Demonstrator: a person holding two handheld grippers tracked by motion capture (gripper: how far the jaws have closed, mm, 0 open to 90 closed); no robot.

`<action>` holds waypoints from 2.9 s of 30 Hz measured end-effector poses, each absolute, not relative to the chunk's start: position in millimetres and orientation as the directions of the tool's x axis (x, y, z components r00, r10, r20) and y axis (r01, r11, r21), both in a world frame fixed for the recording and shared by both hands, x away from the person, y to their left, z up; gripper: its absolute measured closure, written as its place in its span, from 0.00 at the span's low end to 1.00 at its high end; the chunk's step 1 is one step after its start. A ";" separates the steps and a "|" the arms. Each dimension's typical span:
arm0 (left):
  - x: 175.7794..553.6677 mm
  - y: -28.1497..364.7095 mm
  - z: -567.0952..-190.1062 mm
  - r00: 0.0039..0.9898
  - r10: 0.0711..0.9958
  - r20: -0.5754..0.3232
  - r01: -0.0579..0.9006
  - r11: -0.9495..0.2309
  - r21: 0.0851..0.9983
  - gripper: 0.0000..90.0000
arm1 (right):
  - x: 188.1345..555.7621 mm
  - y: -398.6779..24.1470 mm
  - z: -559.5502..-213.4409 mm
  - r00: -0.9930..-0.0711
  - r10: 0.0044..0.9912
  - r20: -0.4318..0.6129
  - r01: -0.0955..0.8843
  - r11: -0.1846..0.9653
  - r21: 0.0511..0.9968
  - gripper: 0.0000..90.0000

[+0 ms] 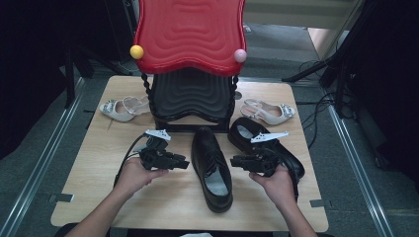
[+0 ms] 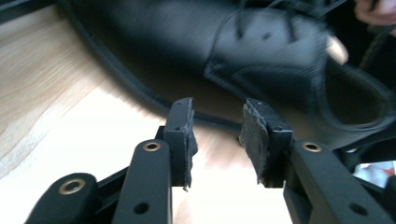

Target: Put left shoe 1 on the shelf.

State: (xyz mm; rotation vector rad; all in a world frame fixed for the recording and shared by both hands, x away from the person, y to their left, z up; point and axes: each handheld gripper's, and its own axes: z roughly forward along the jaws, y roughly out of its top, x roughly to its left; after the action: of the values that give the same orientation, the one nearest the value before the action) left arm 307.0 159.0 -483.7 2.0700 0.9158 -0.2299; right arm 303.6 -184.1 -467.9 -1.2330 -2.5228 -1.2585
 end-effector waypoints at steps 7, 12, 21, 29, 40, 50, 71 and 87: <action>307.4 165.5 -457.7 0.753 0.495 -0.434 0.635 -0.373 0.676 0.91 | 297.7 -180.3 -456.9 -0.662 0.624 0.415 0.705 0.332 0.627 0.81; 311.7 166.2 -437.0 0.775 0.486 -0.405 0.607 -0.392 0.692 0.99 | 293.7 -172.9 -449.2 -0.647 0.619 0.445 0.733 0.343 0.587 0.79; 329.5 166.9 -388.4 0.798 0.487 -0.356 0.559 -0.375 0.739 0.99 | 286.8 -153.1 -438.8 -0.661 0.599 0.452 0.733 0.387 0.559 0.76; 346.7 172.3 -347.4 0.812 0.487 -0.321 0.523 -0.365 0.770 1.00 | 286.0 -133.4 -437.2 -0.652 0.610 0.450 0.749 0.425 0.508 0.75; 369.3 173.3 -297.1 0.830 0.476 -0.291 0.487 -0.361 0.795 1.00 | 281.6 -109.6 -438.8 -0.641 0.615 0.460 0.766 0.471 0.438 0.75; 384.8 169.5 -265.0 0.838 0.473 -0.272 0.474 -0.383 0.793 1.00 | 275.3 -80.3 -458.6 -0.655 0.633 0.413 0.756 0.543 0.367 0.74; 434.9 159.8 -226.9 0.812 0.553 -0.185 0.447 -0.387 0.806 1.00 | 278.6 -63.9 -481.7 -0.664 0.670 0.333 0.747 0.565 0.351 0.80; 450.2 150.0 -237.5 0.785 0.594 -0.176 0.465 -0.377 0.801 1.00 | 289.6 -115.0 -459.7 -0.640 0.637 0.429 0.766 0.482 0.426 0.97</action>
State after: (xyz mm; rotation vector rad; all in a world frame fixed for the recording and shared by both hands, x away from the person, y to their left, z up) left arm 450.2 150.0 -237.5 2.0378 0.7894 0.1735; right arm 289.6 -115.0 -459.7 -1.2085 -2.5150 -0.8852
